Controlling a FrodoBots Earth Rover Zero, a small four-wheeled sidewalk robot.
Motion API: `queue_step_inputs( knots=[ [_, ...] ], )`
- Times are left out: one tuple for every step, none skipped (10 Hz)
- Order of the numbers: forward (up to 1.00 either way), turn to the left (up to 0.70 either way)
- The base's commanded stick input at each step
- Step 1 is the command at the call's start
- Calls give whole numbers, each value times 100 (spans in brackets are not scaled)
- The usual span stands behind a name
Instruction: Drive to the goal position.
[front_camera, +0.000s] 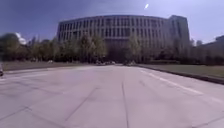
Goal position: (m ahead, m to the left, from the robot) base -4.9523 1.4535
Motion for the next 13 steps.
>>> queue_step_inputs(
  knots=[
    [85,0],
    [85,0],
    [85,0],
    [85,0],
    [85,0],
    [85,-25],
    [85,-31],
    [85,-34],
    [85,-32],
    [85,-15],
    [85,0],
    [85,0],
    [85,0]
  ],
)
